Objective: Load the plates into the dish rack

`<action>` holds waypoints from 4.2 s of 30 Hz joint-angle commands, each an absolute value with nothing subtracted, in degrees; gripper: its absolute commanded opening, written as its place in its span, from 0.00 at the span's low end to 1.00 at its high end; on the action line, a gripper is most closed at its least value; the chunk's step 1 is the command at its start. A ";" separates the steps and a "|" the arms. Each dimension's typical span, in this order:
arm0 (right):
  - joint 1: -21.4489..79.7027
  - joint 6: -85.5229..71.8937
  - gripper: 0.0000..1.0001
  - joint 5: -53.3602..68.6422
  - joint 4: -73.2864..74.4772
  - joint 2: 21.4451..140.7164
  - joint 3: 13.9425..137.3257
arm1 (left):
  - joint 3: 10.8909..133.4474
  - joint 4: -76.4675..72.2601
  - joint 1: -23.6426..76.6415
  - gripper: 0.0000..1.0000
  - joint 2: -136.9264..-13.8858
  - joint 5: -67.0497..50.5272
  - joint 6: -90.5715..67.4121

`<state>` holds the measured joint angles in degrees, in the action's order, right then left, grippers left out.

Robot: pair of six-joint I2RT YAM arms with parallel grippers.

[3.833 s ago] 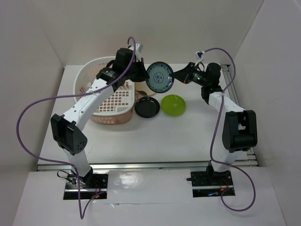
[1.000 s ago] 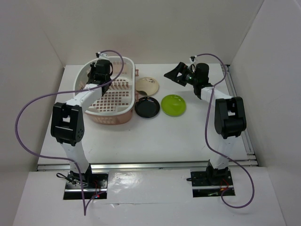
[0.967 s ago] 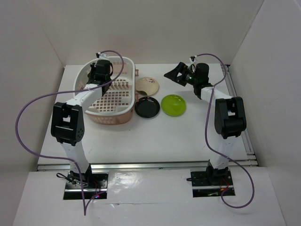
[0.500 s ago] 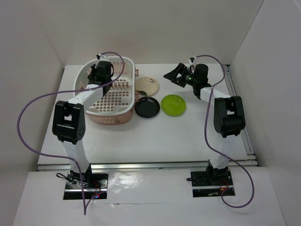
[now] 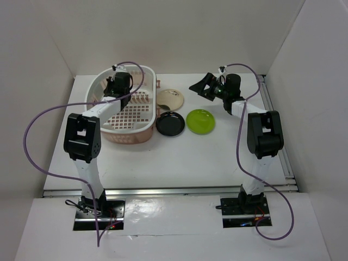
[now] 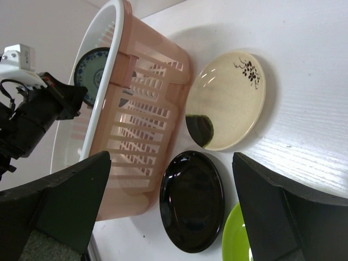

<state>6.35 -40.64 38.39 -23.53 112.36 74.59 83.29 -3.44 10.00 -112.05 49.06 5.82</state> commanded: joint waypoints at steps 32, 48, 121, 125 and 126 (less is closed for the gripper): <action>6.06 -40.08 1.00 38.15 -24.98 112.94 75.59 | 89.64 2.89 7.73 0.56 -110.32 45.36 -2.54; 5.01 -27.95 1.00 32.95 -7.13 125.48 94.73 | 97.27 16.33 7.73 1.00 -96.60 22.87 -9.91; 5.37 -48.25 0.00 23.38 -17.14 130.79 97.21 | 90.44 20.57 8.26 1.00 -84.20 -8.61 -25.05; 4.75 -45.98 0.00 26.10 -18.98 123.34 94.84 | 91.92 20.57 9.31 1.00 -86.56 -9.84 -25.05; 4.75 -45.10 0.00 26.10 -18.98 121.66 94.22 | 93.06 20.57 9.93 1.00 -87.09 -10.45 -25.05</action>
<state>4.19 -46.28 25.56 -11.92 131.94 94.63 90.13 22.46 8.62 -85.38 -8.19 -24.32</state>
